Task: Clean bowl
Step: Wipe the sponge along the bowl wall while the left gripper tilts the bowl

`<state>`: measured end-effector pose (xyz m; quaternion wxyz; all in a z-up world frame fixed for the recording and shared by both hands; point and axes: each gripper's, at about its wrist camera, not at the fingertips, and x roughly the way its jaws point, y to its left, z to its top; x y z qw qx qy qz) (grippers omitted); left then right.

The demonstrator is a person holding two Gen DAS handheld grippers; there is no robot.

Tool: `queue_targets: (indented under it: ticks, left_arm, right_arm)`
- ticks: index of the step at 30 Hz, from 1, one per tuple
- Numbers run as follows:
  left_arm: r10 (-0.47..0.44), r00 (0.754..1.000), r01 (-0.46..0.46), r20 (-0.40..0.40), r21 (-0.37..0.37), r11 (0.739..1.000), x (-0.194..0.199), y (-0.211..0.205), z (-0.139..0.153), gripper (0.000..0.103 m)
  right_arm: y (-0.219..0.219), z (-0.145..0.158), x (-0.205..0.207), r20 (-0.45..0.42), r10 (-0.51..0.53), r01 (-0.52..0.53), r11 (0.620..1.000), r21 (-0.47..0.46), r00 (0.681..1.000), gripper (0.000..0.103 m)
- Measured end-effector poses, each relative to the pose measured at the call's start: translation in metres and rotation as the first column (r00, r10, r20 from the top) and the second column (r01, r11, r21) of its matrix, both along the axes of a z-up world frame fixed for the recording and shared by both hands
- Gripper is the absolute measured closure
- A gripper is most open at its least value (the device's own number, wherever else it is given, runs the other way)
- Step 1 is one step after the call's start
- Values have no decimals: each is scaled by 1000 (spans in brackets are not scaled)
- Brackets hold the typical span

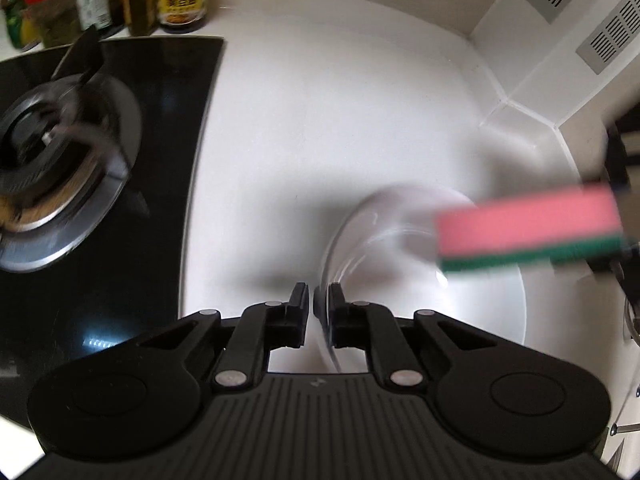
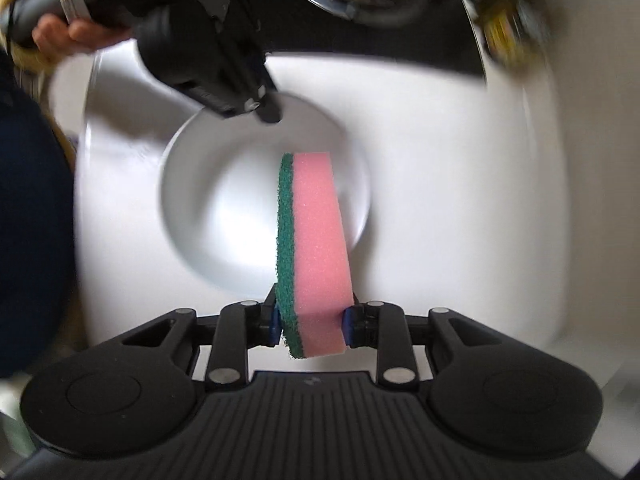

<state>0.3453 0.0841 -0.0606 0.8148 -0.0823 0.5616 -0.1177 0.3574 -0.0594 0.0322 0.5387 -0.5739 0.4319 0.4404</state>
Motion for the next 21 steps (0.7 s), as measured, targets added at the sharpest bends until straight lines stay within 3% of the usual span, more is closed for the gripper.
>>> queue_targets:
  ticks: [2,5,8,21]
  left_arm:
    - [43,999,-43,3,23,999,-7,-3,0,94]
    - [83,997,-83,4,65,994,-15,-11,-3,93]
    - [90,996,-89,-3,84,992,-16,-15,-10,89]
    - [-11,999,5,53,127,992,-12,-24,-22,85]
  right_arm:
    - [20,-11,1,36,126,-125,992,-24,991,79]
    - [45,-22,-8,49,313,-309,948,-71,948,79]
    - [57,-34,-14,50,418,-408,902,-139,907,78]
    - [50,-59,-3,-4,190,-184,946,-269,982,79]
